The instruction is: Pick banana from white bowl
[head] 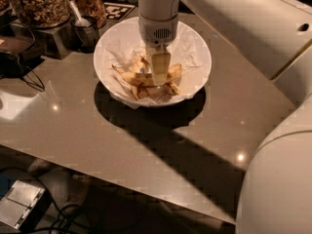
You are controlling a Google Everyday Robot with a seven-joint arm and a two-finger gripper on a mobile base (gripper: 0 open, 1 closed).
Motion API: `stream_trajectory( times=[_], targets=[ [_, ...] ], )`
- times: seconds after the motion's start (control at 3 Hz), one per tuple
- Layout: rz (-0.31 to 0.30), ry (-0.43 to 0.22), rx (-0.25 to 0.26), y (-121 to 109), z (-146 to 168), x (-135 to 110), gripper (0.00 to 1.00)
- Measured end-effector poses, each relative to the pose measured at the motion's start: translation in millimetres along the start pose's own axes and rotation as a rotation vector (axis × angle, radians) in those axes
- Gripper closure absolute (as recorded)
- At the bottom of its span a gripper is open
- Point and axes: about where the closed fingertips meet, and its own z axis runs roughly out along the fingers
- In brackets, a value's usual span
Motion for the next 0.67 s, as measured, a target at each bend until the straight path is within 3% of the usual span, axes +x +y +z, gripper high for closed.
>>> stream_trajectory(
  times=[0.67],
  targets=[
    [0.019, 0.009, -0.052, 8, 26, 13, 0.41]
  ],
)
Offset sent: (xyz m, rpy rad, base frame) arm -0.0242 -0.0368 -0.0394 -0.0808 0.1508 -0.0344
